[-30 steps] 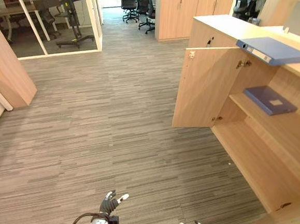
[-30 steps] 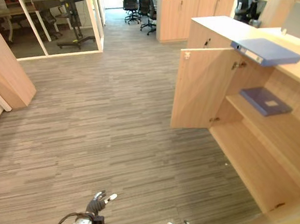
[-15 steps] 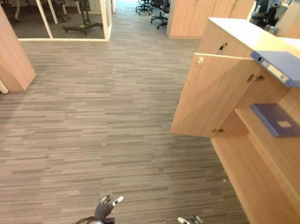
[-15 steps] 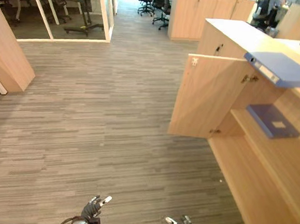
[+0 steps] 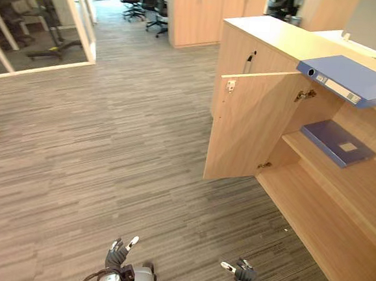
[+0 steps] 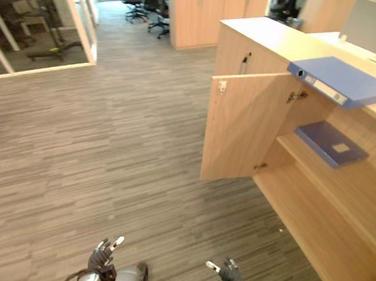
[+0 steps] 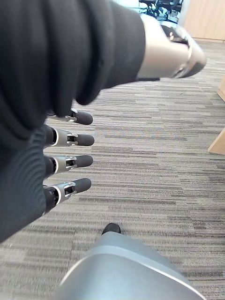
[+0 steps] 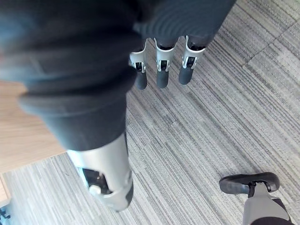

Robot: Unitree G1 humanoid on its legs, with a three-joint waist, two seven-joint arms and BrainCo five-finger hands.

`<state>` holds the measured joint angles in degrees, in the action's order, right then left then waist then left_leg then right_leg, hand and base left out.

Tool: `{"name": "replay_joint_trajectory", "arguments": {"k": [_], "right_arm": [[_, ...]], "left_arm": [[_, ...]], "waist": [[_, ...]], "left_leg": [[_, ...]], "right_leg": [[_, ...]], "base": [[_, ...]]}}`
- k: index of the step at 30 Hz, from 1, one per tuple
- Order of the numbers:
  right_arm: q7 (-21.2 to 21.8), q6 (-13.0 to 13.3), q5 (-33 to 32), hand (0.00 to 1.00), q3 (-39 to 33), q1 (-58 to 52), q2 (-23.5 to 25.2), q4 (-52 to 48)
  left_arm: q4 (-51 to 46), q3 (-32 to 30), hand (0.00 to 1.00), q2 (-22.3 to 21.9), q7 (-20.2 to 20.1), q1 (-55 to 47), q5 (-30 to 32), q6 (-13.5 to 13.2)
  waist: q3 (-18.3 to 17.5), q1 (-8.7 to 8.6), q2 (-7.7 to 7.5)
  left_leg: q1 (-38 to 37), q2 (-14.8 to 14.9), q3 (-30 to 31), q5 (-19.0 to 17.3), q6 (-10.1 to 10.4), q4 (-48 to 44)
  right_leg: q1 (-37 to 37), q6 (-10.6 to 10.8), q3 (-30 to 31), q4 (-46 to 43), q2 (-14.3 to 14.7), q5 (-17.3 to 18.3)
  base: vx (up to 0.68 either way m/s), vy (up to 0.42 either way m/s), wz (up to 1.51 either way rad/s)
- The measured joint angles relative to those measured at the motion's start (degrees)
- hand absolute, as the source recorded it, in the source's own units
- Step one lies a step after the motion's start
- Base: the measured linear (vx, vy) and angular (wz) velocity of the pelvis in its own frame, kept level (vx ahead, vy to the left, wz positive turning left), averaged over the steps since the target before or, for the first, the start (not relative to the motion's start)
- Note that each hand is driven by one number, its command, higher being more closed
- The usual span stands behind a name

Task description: Walk over to the cabinet, pick up the folder, carry it to the office cabinet, place the folder inside the office cabinet, then close the office cabinet door

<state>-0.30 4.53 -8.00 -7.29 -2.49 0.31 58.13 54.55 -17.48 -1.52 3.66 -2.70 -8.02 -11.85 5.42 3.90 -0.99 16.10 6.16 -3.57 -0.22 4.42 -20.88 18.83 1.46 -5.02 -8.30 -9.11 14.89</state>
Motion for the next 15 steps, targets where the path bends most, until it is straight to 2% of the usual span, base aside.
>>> {"name": "replay_joint_trajectory", "arguments": {"k": [1,2,4,5,6,7,8,10,12,13,14,15], "right_arm": [[0.10,0.04,-0.01,0.00,0.18,-0.22,0.63,-0.19],[0.11,0.02,-0.09,0.00,0.13,-0.21,1.52,-0.12],[0.17,-0.01,-0.10,0.00,0.10,-0.42,2.24,-0.03],[0.25,-0.01,-0.04,0.00,-0.13,-0.17,2.28,-0.11],[0.26,-0.01,-0.04,0.00,-0.39,-0.15,2.24,-0.11],[0.33,-0.09,0.15,0.00,-0.67,-0.17,2.03,-0.13],[0.73,-0.14,0.19,0.00,-1.00,-0.27,1.79,-0.13],[1.24,-0.50,0.46,0.00,-2.77,-0.82,1.28,-0.11],[1.25,-0.71,0.53,0.00,-2.76,-2.51,0.35,-0.12],[1.24,-0.81,0.52,0.00,-2.75,-3.17,0.24,-0.09],[1.20,-0.80,0.52,0.00,-2.89,-3.68,0.29,0.00],[1.17,-0.80,0.54,0.00,-2.99,-3.63,0.30,0.22]], "left_arm": [[0.01,0.03,0.00,0.23,0.12,0.32,-0.12,0.03],[0.49,0.25,0.00,-0.09,0.42,0.94,-0.28,-0.01],[1.09,-0.11,0.00,-0.16,0.42,1.21,-0.26,-0.02],[1.76,-0.72,0.00,-0.24,0.42,1.21,-0.25,0.08],[2.07,-0.76,0.00,-0.23,0.42,1.12,-0.25,0.11],[2.20,-0.75,0.00,-0.19,0.42,0.83,-0.25,0.13],[2.25,-0.75,0.00,-0.16,0.44,0.27,-0.14,0.17],[2.19,-0.41,0.00,-0.22,0.47,-0.66,0.01,0.23],[2.23,-0.16,0.00,-0.68,0.45,-1.25,0.02,0.23],[2.23,-0.16,0.00,-0.96,0.44,-1.66,0.33,0.24],[2.27,0.16,0.00,-0.68,0.39,-1.61,1.35,0.22],[2.55,0.52,0.00,-0.56,0.35,-1.51,2.01,0.21]], "waist": [[-0.23,-0.16,-0.69],[-0.52,-0.24,-1.14],[-0.78,-0.01,-0.99],[-1.58,-0.02,-1.22],[-1.99,0.11,-1.20],[-3.02,0.52,-1.17],[-3.59,0.62,-1.03],[-4.34,0.82,-0.51],[-5.60,0.84,0.01],[-6.08,0.26,-0.03],[-6.79,-0.69,0.04],[-6.69,-0.97,0.08]], "left_leg": [[-0.16,-0.64,-0.45,-0.72,-0.57,0.17],[0.27,-0.95,-1.38,-2.45,-1.55,-1.61],[-0.13,-1.67,-4.00,-4.89,-3.47,-4.59],[-0.91,-2.62,-6.04,-5.82,-4.60,-4.65],[-1.45,-3.20,-6.91,-6.02,-4.93,-4.16],[-2.68,-4.33,-9.24,-6.22,-5.26,-2.68],[-4.89,-5.74,-10.85,-6.24,-5.30,-0.28],[-9.33,-7.47,-12.81,-6.30,-5.44,4.01],[-13.06,-8.23,-15.50,-6.18,-6.03,7.29],[-14.30,-8.34,-16.33,-6.13,-6.36,8.69],[-15.69,-8.24,-17.35,-6.19,-6.63,11.38],[-16.65,-7.81,-17.83,-6.02,-6.83,12.84]], "right_leg": [[-0.57,0.50,0.49,-0.06,-0.95,-1.46],[-1.51,0.64,2.25,-0.36,-1.85,-4.58],[-1.66,1.98,5.09,-0.08,-3.68,-8.22],[-2.11,2.52,6.03,0.31,-5.63,-10.32],[-2.46,2.55,6.42,0.56,-6.73,-11.36],[-4.01,2.73,7.79,0.54,-9.06,-13.04],[-5.52,2.74,8.75,-0.54,-11.29,-14.40],[-8.64,2.96,9.01,-4.79,-13.96,-16.17],[-11.83,0.73,7.51,-9.16,-15.53,-17.82],[-12.03,0.04,4.17,-10.14,-16.62,-18.29],[-12.81,-0.22,-3.81,-11.53,-17.53,-18.21],[-13.68,0.78,-7.38,-12.03,-17.52,-17.37]], "base": [[0.53,0.503,-0.54],[0.32,0.325,-0.23],[0.36,0.359,-0.53],[0.39,0.372,-0.70],[0.27,0.238,-0.89],[0.22,0.201,-1.10],[0.21,0.185,-1.20],[0.14,0.142,-1.19],[0.10,0.120,-0.94],[0.09,0.070,-0.58],[0.07,0.041,-0.56],[0.03,0.002,-0.50]]}}
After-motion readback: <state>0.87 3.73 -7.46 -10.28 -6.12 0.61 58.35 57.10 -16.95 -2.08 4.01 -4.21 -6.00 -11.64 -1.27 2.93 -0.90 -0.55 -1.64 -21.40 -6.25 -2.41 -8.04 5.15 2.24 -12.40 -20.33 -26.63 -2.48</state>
